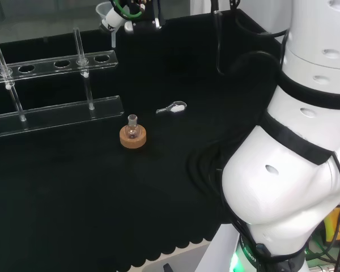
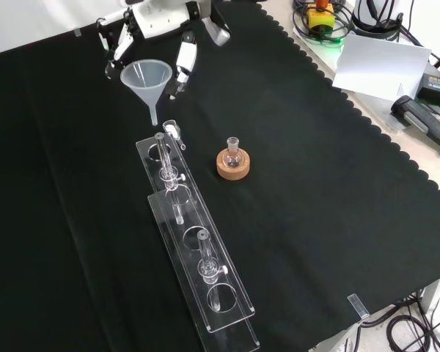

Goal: Place the funnel on the round-bottom flask.

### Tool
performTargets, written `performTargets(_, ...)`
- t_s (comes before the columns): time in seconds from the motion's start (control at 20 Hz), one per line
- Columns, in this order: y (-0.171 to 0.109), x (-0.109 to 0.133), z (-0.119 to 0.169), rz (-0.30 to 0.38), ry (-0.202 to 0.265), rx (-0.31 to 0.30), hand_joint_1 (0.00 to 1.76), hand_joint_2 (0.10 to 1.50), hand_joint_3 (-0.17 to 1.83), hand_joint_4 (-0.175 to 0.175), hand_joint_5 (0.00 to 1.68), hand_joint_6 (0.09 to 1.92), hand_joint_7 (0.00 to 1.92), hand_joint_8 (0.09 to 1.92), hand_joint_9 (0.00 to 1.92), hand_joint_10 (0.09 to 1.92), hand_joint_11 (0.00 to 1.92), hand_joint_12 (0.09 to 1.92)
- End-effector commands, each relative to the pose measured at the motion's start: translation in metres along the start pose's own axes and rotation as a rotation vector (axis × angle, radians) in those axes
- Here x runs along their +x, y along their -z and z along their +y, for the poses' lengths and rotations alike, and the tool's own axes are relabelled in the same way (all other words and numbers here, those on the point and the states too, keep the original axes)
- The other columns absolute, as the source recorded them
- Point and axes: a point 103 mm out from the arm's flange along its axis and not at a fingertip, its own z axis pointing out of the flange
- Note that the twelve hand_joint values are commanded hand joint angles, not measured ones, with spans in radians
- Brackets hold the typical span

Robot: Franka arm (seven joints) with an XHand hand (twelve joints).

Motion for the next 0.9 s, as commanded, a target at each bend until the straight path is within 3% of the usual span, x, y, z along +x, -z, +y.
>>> performTargets(0.05, 0.006, -0.021, -0.022, 0.005, -0.027, -0.022, 0.74, 0.65, 0.33, -0.022, 0.71, 0.09, 0.99, 0.36, 0.93, 0.28, 0.0, 1.41)
performTargets(0.55, -0.006, -0.047, -0.072, -0.005, -0.064, -0.025, 0.75, 0.61, 0.4, -0.019, 0.71, 0.09, 1.0, 0.35, 0.94, 0.27, 0.0, 1.39)
performTargets(0.9, -0.017, -0.052, -0.094, -0.018, -0.062, -0.011, 0.76, 0.61, 0.42, -0.013, 0.74, 0.09, 1.02, 0.35, 0.95, 0.27, 0.0, 1.39)
